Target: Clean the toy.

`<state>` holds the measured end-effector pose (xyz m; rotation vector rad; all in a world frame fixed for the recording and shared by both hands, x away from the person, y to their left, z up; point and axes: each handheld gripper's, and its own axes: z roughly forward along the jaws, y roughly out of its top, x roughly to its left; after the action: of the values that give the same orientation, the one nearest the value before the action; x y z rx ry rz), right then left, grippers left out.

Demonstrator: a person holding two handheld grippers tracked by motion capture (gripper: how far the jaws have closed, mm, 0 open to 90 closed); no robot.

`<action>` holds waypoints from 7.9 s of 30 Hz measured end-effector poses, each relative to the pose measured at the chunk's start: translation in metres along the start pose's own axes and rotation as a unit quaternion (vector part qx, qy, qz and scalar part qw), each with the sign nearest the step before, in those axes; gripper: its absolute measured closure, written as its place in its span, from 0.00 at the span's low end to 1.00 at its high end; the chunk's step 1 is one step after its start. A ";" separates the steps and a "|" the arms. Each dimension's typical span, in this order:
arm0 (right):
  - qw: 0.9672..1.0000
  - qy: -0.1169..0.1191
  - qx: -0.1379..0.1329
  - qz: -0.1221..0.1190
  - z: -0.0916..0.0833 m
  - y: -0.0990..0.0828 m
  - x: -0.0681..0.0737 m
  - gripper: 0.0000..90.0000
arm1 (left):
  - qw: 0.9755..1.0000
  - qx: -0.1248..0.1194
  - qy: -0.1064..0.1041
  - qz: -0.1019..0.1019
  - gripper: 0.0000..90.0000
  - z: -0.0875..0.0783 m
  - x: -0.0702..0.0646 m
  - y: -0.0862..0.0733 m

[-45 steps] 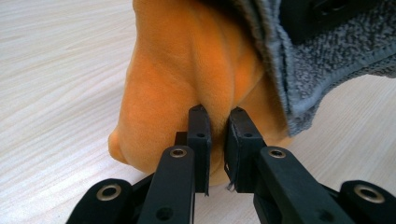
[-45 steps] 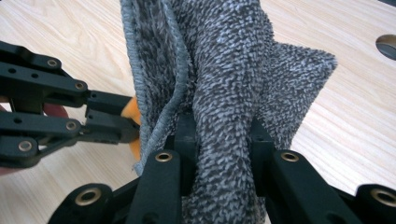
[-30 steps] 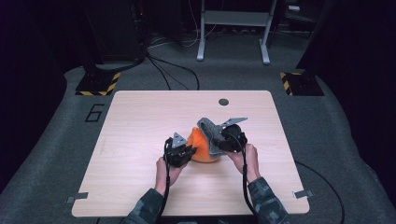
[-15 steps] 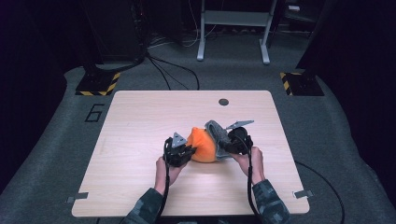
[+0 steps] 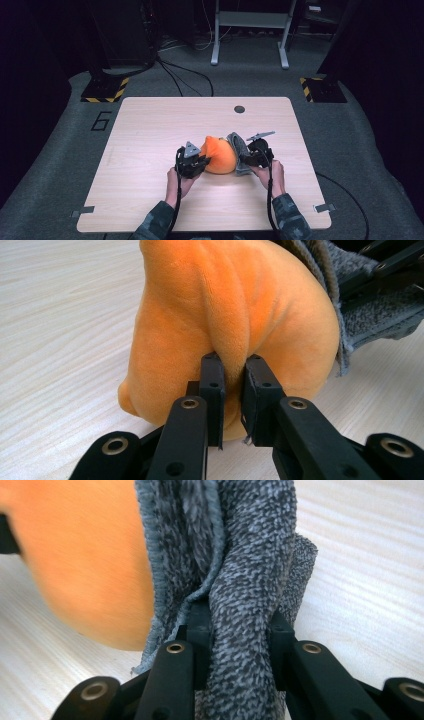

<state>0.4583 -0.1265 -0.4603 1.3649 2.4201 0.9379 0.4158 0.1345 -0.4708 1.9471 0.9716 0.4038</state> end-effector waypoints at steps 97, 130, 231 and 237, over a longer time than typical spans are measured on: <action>0.997 0.025 -0.049 -0.047 -0.025 0.025 0.028 0.82 | 1.000 0.002 0.001 0.007 0.87 0.009 -0.017 0.003; 0.999 0.025 -0.014 0.019 -0.010 -0.013 -0.010 0.82 | 1.000 0.003 0.004 0.006 0.87 0.008 -0.016 0.000; 0.999 0.024 0.002 0.035 -0.001 -0.021 -0.017 0.79 | 1.000 -0.004 0.003 0.000 0.84 0.009 -0.012 -0.002; 0.999 0.020 0.022 0.042 0.013 -0.028 -0.023 0.79 | 1.000 -0.003 0.002 -0.001 0.84 0.008 -0.011 -0.002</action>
<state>0.4579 -0.1507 -0.4905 1.4888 2.4441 0.9460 0.4124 0.1217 -0.4760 1.9401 0.9737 0.4093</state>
